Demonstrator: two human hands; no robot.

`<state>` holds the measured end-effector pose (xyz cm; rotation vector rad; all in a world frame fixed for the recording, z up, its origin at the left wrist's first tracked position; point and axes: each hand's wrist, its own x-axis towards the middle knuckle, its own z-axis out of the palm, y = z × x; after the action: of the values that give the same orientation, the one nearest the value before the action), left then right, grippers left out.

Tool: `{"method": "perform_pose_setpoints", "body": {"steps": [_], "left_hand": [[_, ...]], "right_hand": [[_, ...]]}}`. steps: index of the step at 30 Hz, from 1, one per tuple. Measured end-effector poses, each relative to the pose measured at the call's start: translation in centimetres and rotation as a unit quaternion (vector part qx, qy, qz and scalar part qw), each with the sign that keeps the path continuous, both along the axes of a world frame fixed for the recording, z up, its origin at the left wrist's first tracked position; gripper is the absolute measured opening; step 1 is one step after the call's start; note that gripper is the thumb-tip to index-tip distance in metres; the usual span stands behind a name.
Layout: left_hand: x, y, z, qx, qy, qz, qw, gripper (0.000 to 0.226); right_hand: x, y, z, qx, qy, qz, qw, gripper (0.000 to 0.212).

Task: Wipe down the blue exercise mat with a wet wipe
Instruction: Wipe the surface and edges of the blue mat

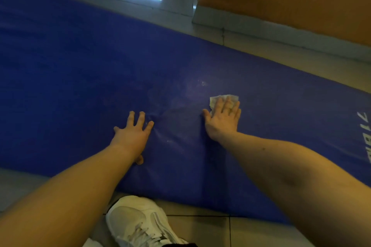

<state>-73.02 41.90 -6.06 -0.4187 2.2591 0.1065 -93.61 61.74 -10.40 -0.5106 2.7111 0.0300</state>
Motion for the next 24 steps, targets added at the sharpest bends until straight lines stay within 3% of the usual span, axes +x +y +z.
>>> {"method": "perform_pose_setpoints", "body": {"steps": [3,8,11,13,15,16,18,19,21,24], "left_hand": [[0.0,-0.1,0.2,-0.004,0.007,-0.005,1.000,0.131],[-0.1,0.0,0.2,-0.009,0.000,-0.007,1.000,0.132],[-0.1,0.1,0.2,-0.009,0.001,-0.006,1.000,0.133],[-0.3,0.1,0.3,-0.011,-0.011,-0.005,1.000,0.131],[-0.8,0.2,0.6,-0.007,-0.027,0.001,1.000,0.118],[-1.3,0.2,1.1,-0.004,-0.014,0.007,1.000,0.103],[-2.5,0.2,1.9,0.026,0.094,0.066,0.993,0.063],[-3.0,0.2,2.4,0.055,0.171,0.130,0.975,0.051],[-4.3,0.8,2.9,0.159,0.266,0.324,0.894,0.049],[-6.0,1.8,3.3,0.367,0.200,0.572,0.705,0.054]], "right_hand": [[-0.1,-0.2,0.6,-0.076,0.036,-0.036,0.996,0.078],[0.9,0.8,0.6,-0.111,0.063,0.037,0.991,0.046],[2.5,0.2,0.5,-0.207,0.056,0.097,0.972,0.034],[3.7,-1.0,1.6,-0.293,-0.007,0.082,0.953,0.030],[4.6,-2.1,2.9,-0.363,-0.097,0.003,0.927,0.025],[5.0,-2.7,3.4,-0.396,-0.140,-0.050,0.906,0.020],[5.5,-3.5,4.0,-0.448,-0.237,-0.156,0.848,0.012],[5.5,-3.8,4.0,-0.465,-0.286,-0.197,0.815,0.010],[5.8,-4.3,3.8,-0.491,-0.380,-0.251,0.743,0.016],[6.3,-4.5,4.2,-0.504,-0.490,-0.298,0.646,0.040]]}}
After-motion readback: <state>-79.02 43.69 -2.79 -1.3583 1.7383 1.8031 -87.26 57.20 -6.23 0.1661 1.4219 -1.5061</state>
